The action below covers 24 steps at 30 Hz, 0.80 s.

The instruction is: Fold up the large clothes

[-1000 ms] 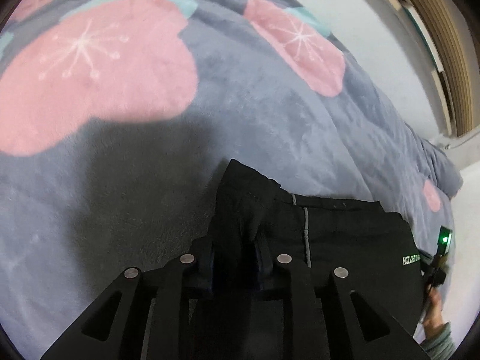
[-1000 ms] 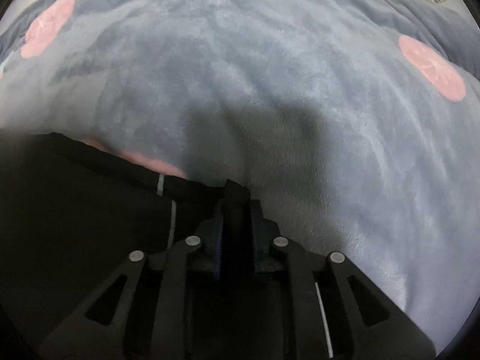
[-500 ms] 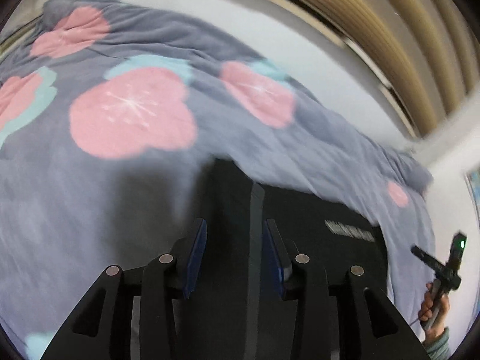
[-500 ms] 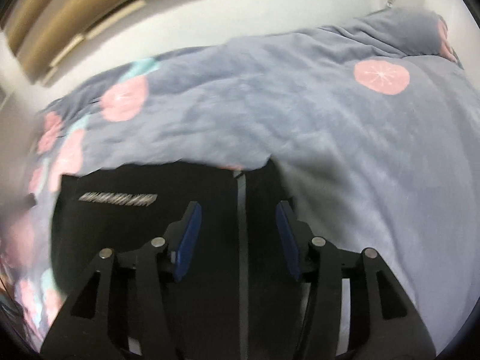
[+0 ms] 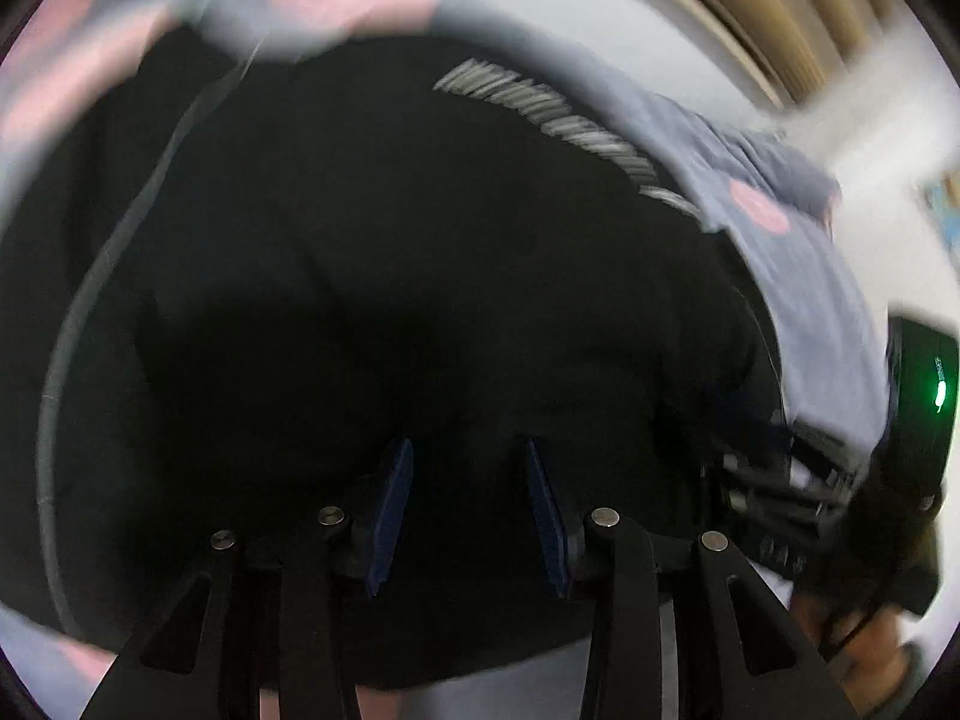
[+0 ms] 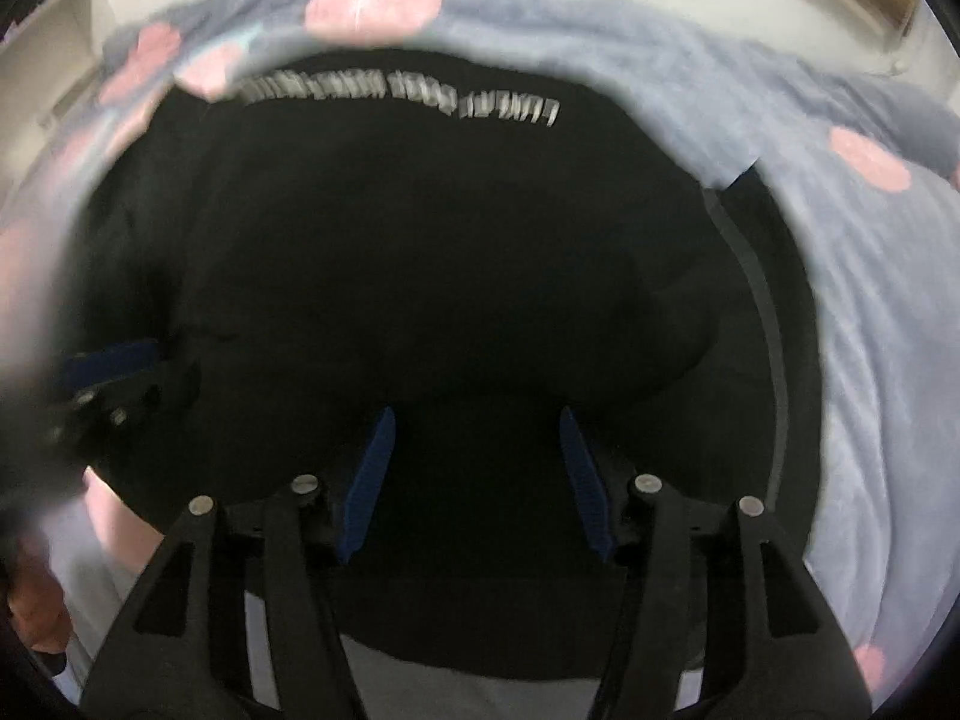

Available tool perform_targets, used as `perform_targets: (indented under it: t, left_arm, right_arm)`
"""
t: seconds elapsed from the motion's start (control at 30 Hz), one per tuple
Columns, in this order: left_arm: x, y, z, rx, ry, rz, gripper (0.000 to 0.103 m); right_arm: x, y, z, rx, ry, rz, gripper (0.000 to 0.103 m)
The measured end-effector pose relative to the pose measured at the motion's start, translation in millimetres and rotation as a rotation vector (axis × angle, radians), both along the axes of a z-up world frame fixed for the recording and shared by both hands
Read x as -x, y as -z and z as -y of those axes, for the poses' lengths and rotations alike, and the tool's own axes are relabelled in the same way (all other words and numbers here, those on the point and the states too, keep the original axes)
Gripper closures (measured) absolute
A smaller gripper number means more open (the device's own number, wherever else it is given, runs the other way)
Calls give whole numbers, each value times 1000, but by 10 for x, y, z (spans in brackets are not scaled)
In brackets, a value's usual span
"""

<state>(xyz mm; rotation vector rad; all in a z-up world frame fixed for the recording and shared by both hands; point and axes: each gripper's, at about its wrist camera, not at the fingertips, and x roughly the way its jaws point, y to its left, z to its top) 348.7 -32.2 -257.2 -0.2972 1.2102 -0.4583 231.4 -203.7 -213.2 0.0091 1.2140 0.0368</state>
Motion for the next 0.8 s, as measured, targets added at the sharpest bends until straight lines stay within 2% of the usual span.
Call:
perform_targets:
  t: [0.07,0.17,0.23,0.33,0.43,0.47,0.5,0.53,0.63,0.7,0.8]
  left_arm:
    - [-30,46,6,-23,12,16,70]
    - [43,36,138,-122,64,91,70]
    - [81,8,198,-169,82,111,70]
    - [56,-218,222,-183,93,106,70]
    - [-36,-652,181,-147,87,177,69]
    - [-110,-755,180,-149,80,193,68]
    - [-249,-856,183,-144,70,200,62]
    - [-352,-889,184,-134,60,194,57]
    - [-797,-774,184,-116,15,116,54]
    - [-1008,-518,183,-130,5,21,54]
    - [-1203,-195,201,-127,-1,-53,54]
  right_arm:
    - [-51,87,31,-5,0,-8,48]
    - [-56,158,34,14,-11,13,47]
    - [-49,148,40,18,-16,14,47]
    - [-91,-63,132,-28,-7,-4,47]
    - [-187,-478,220,-56,-8,84,43]
    - [-277,-604,245,-63,-5,113,37]
    - [-379,-675,262,-71,0,126,33]
    - [-499,-715,277,-81,7,132,29]
    - [-877,-628,296,-90,40,114,29]
    - [-1124,-388,330,-75,82,39,30]
    - [-1340,-35,388,-109,110,-54,28]
